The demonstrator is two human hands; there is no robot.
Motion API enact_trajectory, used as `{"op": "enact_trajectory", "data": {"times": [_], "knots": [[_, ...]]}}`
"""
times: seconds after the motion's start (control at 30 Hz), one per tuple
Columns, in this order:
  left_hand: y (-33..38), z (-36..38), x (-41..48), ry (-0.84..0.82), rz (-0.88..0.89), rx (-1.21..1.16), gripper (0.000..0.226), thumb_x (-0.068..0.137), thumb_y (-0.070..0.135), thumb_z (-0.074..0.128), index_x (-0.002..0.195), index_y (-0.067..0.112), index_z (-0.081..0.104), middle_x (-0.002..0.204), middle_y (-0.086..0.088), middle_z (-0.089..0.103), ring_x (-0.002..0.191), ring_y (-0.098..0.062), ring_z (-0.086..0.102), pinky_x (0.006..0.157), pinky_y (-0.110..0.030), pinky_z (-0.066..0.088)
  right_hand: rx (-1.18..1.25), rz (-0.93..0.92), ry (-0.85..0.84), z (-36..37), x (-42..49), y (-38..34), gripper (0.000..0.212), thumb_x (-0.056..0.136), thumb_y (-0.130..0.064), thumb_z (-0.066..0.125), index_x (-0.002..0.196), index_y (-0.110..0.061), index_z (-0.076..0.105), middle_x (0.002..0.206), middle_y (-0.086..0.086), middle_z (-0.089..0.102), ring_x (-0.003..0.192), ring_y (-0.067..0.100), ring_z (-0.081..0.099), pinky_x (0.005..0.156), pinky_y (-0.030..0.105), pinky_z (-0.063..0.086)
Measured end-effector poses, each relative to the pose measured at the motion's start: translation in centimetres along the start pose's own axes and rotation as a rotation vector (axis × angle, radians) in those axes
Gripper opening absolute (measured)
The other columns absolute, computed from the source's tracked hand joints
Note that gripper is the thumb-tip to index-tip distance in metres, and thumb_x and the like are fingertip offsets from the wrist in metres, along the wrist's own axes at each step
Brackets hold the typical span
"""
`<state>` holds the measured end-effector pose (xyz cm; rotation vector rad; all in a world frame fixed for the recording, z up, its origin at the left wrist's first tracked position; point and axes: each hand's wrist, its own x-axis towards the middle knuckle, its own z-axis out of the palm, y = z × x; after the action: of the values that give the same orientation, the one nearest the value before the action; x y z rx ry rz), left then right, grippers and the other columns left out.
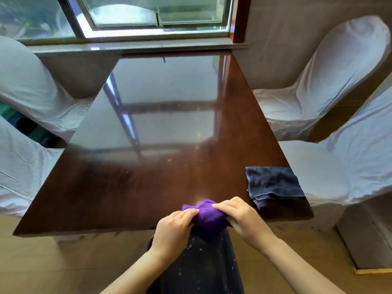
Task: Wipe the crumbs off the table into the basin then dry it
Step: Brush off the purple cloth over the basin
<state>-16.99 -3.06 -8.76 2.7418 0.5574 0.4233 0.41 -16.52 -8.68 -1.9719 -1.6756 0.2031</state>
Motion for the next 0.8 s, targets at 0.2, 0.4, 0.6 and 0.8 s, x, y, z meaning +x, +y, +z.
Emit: {"op": "enact_trajectory", "data": {"times": [0.2, 0.4, 0.6, 0.8], "knots": [[2.3, -3.0, 7.1, 0.052, 0.037, -0.005, 0.039, 0.063, 0.005, 0.078, 0.099, 0.017, 0.070, 0.097, 0.000, 0.075, 0.084, -0.018, 0.070, 0.067, -0.027, 0.056, 0.027, 0.047, 0.059, -6.2, 2.4, 2.1, 0.043, 0.083, -0.003, 0.060, 0.124, -0.015, 0.056, 0.115, 0.003, 0.065, 0.102, 0.019, 0.056, 0.094, 0.027, 0.043], [4.9, -3.5, 18.6, 0.053, 0.167, -0.086, 0.034, 0.078, 0.006, 0.061, 0.111, 0.014, 0.063, 0.115, -0.006, 0.068, 0.103, -0.026, 0.062, 0.088, -0.033, 0.047, 0.002, 0.221, 0.192, -12.3, 6.0, 6.6, 0.043, 0.077, 0.008, 0.061, 0.118, -0.005, 0.060, 0.114, 0.015, 0.066, 0.104, 0.032, 0.058, 0.093, 0.027, 0.038], [6.4, 0.3, 28.8, -0.027, 0.186, -0.172, 0.037, 0.079, 0.005, 0.055, 0.113, 0.019, 0.061, 0.117, -0.004, 0.067, 0.106, -0.027, 0.058, 0.088, -0.034, 0.041, -0.061, 0.459, 0.257, -14.6, 9.0, 12.9, 0.040, 0.085, 0.003, 0.052, 0.123, -0.010, 0.056, 0.122, 0.012, 0.062, 0.112, 0.028, 0.054, 0.098, 0.037, 0.041], [4.7, 6.8, 30.5, -0.326, 0.169, 0.010, 0.040, 0.087, 0.018, 0.049, 0.127, 0.017, 0.050, 0.137, -0.008, 0.051, 0.129, -0.028, 0.041, 0.107, -0.042, 0.029, -0.256, 0.640, -0.080, -10.5, 9.7, 17.1, 0.052, 0.091, -0.010, 0.047, 0.141, -0.013, 0.032, 0.150, 0.013, 0.032, 0.137, 0.028, 0.028, 0.114, 0.038, 0.019]]}}
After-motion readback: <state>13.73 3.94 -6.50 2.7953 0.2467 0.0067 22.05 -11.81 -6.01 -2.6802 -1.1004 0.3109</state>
